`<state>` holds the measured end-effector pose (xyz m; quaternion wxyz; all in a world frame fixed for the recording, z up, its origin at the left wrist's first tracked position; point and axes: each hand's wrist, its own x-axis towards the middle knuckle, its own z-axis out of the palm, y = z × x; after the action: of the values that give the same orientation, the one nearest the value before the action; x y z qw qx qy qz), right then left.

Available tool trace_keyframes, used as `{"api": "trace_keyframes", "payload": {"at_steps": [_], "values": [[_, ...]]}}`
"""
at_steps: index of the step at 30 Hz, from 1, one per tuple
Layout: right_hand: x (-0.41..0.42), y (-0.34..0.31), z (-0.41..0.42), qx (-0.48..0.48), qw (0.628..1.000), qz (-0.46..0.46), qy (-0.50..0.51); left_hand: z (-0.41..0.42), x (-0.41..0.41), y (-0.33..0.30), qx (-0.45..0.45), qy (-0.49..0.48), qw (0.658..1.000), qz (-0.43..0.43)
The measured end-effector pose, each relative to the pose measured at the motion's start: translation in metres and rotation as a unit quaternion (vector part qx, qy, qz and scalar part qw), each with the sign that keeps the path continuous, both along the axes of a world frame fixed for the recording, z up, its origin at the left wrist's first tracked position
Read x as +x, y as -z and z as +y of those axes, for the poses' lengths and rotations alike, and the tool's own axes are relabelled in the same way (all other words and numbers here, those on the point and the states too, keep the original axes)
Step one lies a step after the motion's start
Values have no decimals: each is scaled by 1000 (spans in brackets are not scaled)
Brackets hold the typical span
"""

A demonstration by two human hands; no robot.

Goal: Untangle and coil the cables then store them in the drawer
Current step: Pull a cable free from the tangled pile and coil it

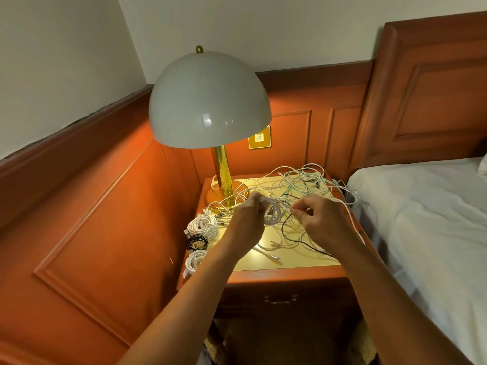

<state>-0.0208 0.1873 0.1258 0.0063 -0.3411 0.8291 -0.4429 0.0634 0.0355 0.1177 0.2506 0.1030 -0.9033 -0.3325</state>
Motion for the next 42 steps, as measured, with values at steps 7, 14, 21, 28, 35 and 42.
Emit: {"api": "trace_keyframes", "payload": {"at_steps": [7,14,21,28,35,42], "values": [[-2,20,0,-24,999,-9,28,12,-3,13,42,-1,999,31],[-2,19,-6,-192,954,-228,33,18,-8,20,78,-12,997,3],[-23,19,-6,-213,935,-284,-11,12,-8,22,59,10,997,-54],[-25,31,-12,-278,857,-430,-58,14,-4,11,230,58,968,-82],[-12,37,-15,-279,830,-475,-86,27,8,-2,373,194,901,-106],[-14,38,-8,-314,790,-522,-70,33,-1,8,66,57,996,-33]]}}
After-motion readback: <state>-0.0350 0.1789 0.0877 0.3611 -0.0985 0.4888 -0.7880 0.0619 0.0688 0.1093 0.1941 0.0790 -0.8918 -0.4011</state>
